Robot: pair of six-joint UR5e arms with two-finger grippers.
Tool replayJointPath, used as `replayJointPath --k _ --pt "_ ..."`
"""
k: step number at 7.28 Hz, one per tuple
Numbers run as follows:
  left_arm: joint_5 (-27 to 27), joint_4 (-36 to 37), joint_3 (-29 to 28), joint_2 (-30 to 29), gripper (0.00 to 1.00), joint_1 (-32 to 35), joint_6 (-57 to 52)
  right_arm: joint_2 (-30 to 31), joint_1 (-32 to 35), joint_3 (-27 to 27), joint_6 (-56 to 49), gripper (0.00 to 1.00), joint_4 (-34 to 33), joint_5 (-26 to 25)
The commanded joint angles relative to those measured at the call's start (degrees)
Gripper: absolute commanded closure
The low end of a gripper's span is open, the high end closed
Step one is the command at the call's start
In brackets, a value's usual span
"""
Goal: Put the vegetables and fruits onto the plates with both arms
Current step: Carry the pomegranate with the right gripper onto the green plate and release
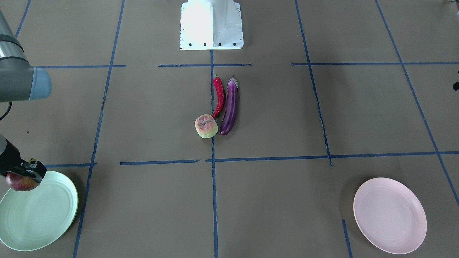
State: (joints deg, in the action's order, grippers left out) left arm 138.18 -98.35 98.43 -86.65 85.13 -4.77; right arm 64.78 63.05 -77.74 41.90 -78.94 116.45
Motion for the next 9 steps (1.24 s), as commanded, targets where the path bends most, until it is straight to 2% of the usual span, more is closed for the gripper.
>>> replayJointPath --k 1,2,3,5,7,8,9 --pt "-0.02 -0.7 -0.08 0.08 0.0 -0.14 0.73 -0.8 0.58 5.4 -0.5 0.97 3.61 -0.08" --pt "-0.02 -0.7 -0.08 0.08 0.0 -0.22 0.73 -0.8 0.67 5.84 -0.5 0.7 3.61 -0.08" --pt "-0.1 -0.7 0.27 -0.01 0.0 -1.27 0.82 -0.97 0.76 5.76 -0.42 0.01 3.61 -0.08" --pt "0.16 -2.79 0.54 -0.36 0.0 -4.42 3.95 -0.97 2.51 5.5 -2.85 0.0 3.61 0.27" --pt "-0.02 -18.81 0.45 -2.71 0.0 -13.8 26.97 -0.8 7.59 5.14 -6.03 0.0 3.53 7.96" --pt "-0.19 -21.33 0.54 -7.0 0.0 -19.42 36.93 -0.45 9.97 5.14 -7.87 0.0 3.52 11.49" --pt "-0.8 -21.27 0.36 -13.91 0.0 -26.69 45.03 -0.01 11.56 5.06 -10.15 0.0 3.44 13.09"
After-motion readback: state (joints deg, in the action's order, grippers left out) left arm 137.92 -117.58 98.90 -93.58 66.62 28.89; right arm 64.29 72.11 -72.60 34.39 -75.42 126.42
